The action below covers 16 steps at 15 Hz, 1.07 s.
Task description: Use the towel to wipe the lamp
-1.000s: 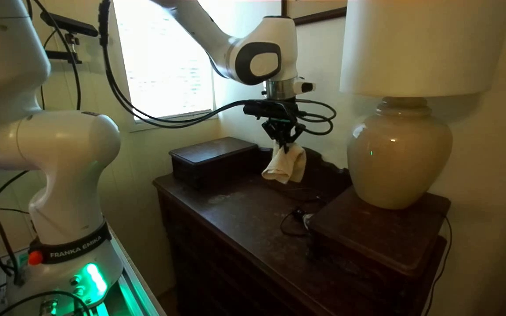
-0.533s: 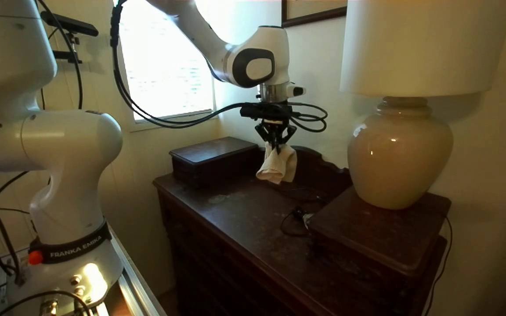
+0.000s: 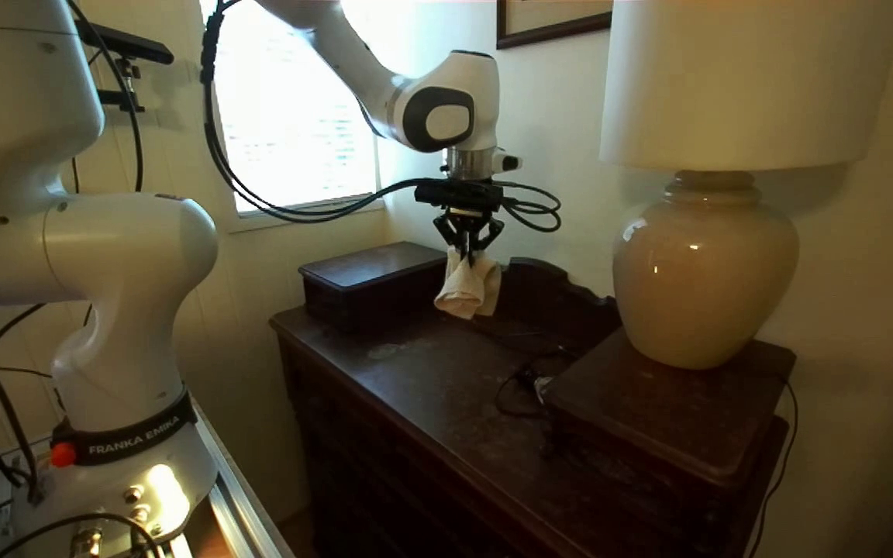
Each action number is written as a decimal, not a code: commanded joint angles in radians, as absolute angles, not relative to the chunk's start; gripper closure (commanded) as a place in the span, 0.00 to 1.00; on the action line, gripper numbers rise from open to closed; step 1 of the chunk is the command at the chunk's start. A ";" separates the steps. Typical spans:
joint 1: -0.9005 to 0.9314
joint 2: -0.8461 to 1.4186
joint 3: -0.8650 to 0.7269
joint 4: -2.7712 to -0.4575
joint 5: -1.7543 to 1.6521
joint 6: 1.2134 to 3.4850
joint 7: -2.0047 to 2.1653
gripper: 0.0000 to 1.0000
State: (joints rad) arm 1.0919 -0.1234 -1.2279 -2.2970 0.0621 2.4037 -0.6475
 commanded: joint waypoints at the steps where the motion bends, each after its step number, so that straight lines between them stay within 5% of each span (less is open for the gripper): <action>1: 1.249 0.034 -1.305 -2.192 0.292 2.249 -0.816 0.97; 4: 1.241 0.186 -1.294 -2.141 0.455 2.118 -0.917 0.97; 14: 0.707 0.731 -0.827 -1.748 0.548 1.875 -0.922 0.97; 15: 0.668 0.774 -0.795 -1.695 0.544 1.888 -0.922 0.65; 16: 0.631 0.812 -0.768 -1.641 0.538 1.895 -0.927 0.63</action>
State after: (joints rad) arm 0.7305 0.6564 -0.8288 -1.8367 0.5172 1.9340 -0.9163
